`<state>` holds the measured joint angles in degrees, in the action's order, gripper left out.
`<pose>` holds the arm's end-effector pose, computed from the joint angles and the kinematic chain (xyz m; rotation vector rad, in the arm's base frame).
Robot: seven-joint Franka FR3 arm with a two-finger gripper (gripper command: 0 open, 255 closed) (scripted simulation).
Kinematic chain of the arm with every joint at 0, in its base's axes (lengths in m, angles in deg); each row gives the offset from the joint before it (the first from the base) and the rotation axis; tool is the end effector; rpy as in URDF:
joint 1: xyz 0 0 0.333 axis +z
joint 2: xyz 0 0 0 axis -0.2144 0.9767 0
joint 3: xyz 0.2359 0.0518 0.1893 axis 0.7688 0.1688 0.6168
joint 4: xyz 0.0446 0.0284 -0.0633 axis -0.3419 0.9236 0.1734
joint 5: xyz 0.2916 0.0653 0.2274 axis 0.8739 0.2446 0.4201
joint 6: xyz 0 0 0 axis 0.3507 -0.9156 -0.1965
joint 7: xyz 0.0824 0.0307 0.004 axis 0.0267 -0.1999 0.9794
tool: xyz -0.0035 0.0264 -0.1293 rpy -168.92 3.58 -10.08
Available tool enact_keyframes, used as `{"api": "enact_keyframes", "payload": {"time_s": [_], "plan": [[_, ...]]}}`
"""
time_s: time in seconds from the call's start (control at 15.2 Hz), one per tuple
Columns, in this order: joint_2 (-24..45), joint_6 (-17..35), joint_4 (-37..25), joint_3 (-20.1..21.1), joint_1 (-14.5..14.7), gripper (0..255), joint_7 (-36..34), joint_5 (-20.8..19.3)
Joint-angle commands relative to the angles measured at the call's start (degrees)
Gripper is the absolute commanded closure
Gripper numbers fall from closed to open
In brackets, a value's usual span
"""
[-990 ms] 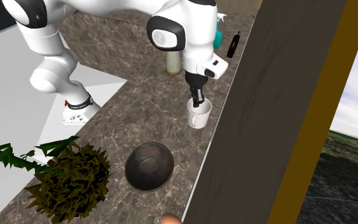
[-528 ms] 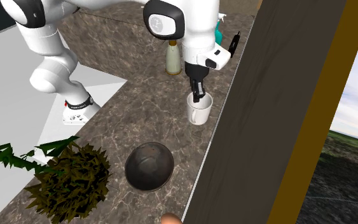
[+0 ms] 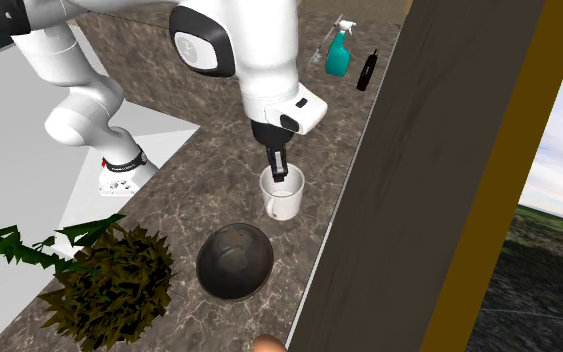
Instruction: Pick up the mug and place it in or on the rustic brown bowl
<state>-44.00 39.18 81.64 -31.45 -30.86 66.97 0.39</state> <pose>0.4806 -0.3491 0.5005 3.0908 -0.0425 0.0714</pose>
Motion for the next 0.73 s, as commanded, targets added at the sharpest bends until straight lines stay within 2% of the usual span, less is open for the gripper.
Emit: {"api": "enact_keyframes", "payload": {"time_s": [0.0,0.66], "plan": [[-2.1,0.3,2.4,-1.0,-1.1,255,2.1,-0.4],[-7.6,-0.1,7.0,-6.7,-7.2,255,13.8,-1.5]]}}
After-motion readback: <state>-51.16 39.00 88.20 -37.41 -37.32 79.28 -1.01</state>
